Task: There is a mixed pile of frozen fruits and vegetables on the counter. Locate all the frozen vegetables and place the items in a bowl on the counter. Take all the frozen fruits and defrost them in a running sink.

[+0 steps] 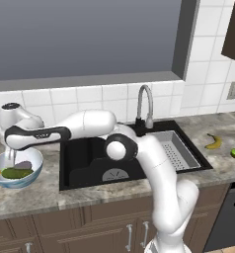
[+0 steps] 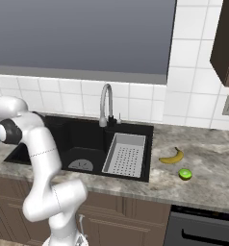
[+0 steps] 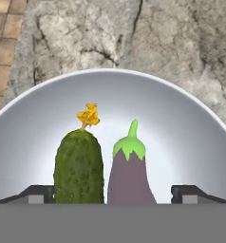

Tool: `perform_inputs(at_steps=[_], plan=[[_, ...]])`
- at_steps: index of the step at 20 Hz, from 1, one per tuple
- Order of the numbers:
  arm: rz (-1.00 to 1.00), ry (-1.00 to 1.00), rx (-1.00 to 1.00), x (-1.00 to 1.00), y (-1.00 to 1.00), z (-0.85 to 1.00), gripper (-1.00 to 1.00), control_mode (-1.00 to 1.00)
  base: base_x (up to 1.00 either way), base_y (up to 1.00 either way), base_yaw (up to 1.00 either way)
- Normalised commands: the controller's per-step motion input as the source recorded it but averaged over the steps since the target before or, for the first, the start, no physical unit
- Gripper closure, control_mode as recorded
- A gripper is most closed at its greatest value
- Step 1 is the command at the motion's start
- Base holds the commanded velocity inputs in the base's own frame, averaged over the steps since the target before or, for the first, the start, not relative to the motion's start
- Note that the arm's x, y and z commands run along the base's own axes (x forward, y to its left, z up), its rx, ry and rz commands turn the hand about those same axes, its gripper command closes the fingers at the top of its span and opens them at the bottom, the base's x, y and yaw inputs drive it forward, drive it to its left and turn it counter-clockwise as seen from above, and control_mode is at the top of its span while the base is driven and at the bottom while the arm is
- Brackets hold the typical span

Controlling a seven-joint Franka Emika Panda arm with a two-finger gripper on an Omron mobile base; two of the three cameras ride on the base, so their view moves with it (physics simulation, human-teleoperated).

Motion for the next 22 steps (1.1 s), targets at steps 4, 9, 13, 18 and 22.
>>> perform_inputs(at_steps=[4, 9, 13, 18, 22], plan=[[0.00, 0.00, -0.10, -0.01, -0.11, 0.44, -1.00, -1.00, 0.00, 0.00, 0.00], [0.00, 0.00, -0.09, -0.08, -0.29, 0.35, -1.00, -1.00, 0.00, 0.00, 0.00], [0.00, 0.00, -0.08, -0.10, -0.41, 0.10, -1.00, -1.00, 0.00, 0.00, 0.00], [0.00, -0.01, -0.05, -0.16, -0.53, 0.00, -1.00, -1.00, 0.00, 0.00, 0.00], [0.00, -0.01, -0.01, -0.19, -0.62, -0.02, -1.00, -1.00, 0.00, 0.00, 0.00]])
